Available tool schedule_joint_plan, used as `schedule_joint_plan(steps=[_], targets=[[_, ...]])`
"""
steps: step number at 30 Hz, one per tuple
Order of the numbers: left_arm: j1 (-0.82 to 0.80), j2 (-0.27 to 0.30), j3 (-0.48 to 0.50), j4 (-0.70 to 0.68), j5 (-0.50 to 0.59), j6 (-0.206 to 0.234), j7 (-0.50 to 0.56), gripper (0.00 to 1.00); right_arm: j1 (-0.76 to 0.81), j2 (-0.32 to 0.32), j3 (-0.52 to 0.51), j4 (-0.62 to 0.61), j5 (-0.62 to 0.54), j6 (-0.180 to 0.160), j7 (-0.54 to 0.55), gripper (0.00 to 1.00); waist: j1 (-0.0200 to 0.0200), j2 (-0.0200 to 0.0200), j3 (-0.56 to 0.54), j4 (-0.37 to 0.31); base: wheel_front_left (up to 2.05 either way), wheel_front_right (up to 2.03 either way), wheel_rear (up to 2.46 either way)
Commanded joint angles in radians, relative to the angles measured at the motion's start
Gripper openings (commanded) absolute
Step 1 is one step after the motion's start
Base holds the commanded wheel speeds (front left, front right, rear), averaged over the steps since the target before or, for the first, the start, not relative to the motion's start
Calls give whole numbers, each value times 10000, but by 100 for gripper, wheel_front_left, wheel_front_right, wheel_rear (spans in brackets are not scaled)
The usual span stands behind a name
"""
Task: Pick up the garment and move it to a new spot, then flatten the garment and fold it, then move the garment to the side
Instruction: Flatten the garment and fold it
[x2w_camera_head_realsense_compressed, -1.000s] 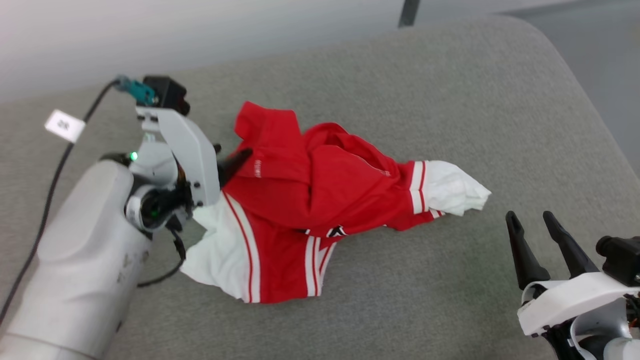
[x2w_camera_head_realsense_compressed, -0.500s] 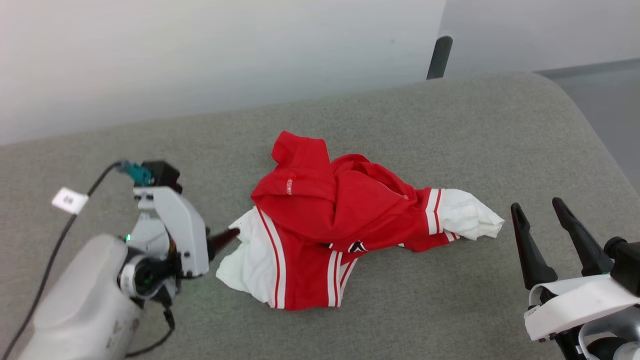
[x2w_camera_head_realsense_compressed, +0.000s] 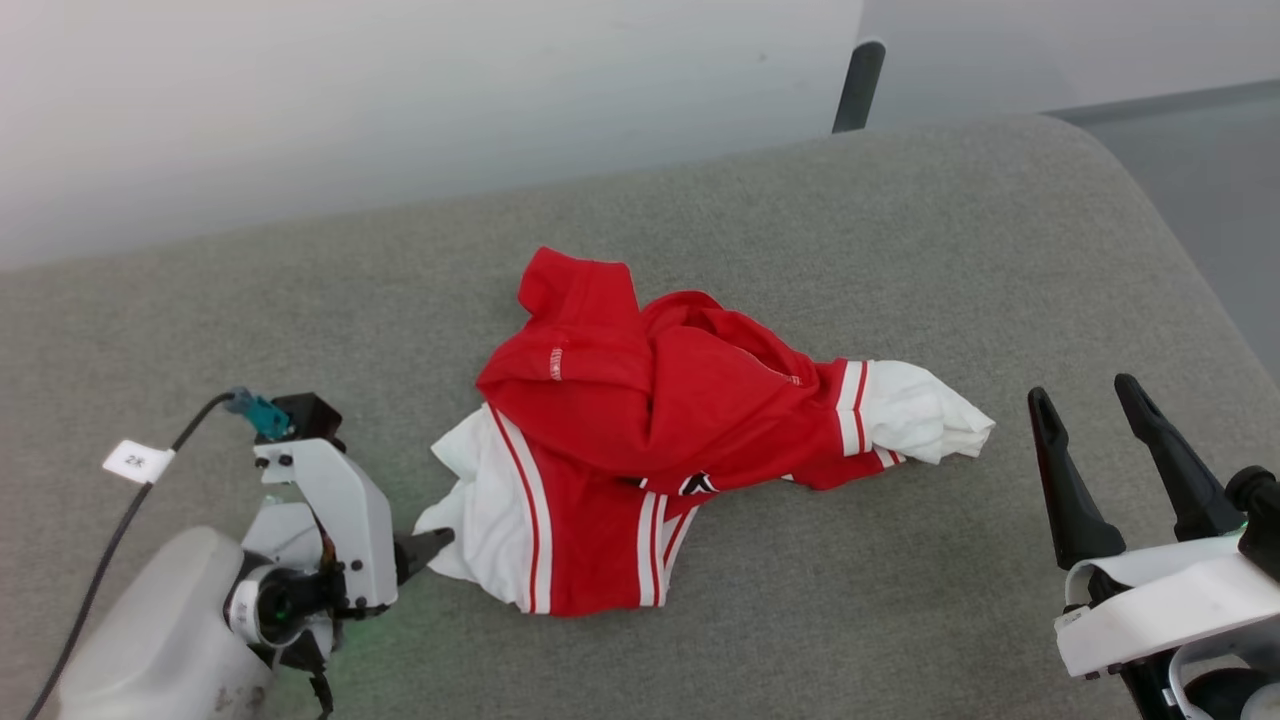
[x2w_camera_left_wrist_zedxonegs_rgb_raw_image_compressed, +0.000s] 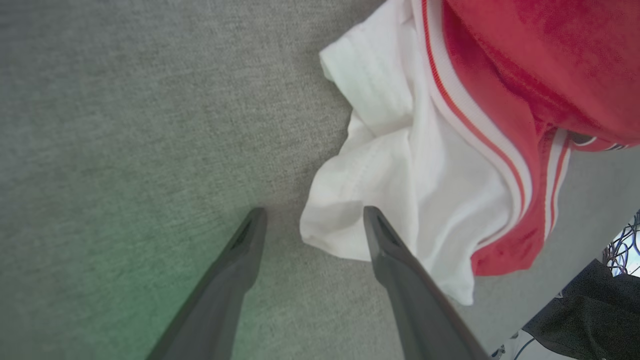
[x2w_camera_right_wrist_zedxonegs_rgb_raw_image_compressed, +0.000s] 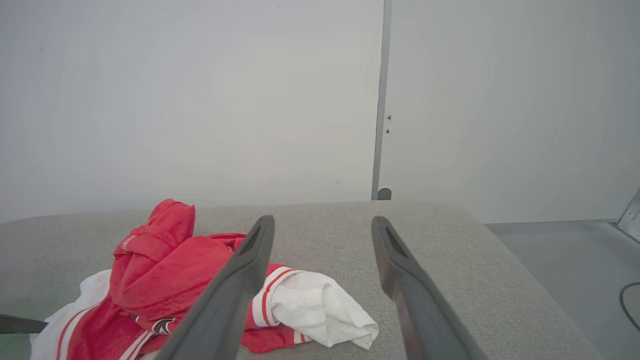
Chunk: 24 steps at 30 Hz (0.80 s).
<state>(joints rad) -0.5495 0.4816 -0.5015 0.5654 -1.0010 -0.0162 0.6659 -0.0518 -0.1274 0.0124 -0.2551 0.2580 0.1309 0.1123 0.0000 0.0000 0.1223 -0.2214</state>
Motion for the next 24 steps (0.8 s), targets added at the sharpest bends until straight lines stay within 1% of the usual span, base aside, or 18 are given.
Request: schedule_joint_plan(steps=[1,3,6,7,8,9,13,16,18,19,24], targets=[[0,37,-40,173,91,29,-41,100,-152,-37,39,-63,-62,-3,-82,100,0,0,187,-122,0,0,0],[12,41,-84,424,126,4,-73,100,-191,-54,55,-89,-62,-3,-137,100,0,0,255,-162,0,0,0],[71,-124,-28,712,-105,-29,6,100,-218,-45,48,-114,-67,-3,-200,100,0,0,308,-189,0,0,0],[99,-212,-1,792,-223,-33,113,64,-219,-35,33,-115,-66,-3,-225,100,0,0,313,-188,0,0,0],[123,-278,8,854,-341,-68,223,19,-223,-23,11,-118,-66,-3,-239,100,0,0,316,-181,0,0,0],[141,-333,58,934,-444,-38,286,0,-217,-11,-10,-117,-73,-3,-234,100,0,0,315,-166,0,0,0],[27,-311,71,948,-617,-79,638,0,-142,-1,-100,-134,-101,-3,-232,100,0,0,256,-28,0,0,0],[-180,35,80,786,-441,-94,659,0,-105,-70,-133,-182,-134,-3,-233,100,0,0,153,116,0,0,0],[-304,279,88,606,-307,-20,663,0,-76,-85,-157,-200,-169,-3,-270,100,0,0,57,225,0,0,0],[-304,279,88,606,-307,-20,663,0,-76,-85,-157,-200,-169,-3,-270,100,0,0,57,225,0,0,0],[-260,793,106,56,-144,-32,722,0,41,-130,-208,-244,-232,-3,-287,100,0,0,-223,487,0,0,0]])
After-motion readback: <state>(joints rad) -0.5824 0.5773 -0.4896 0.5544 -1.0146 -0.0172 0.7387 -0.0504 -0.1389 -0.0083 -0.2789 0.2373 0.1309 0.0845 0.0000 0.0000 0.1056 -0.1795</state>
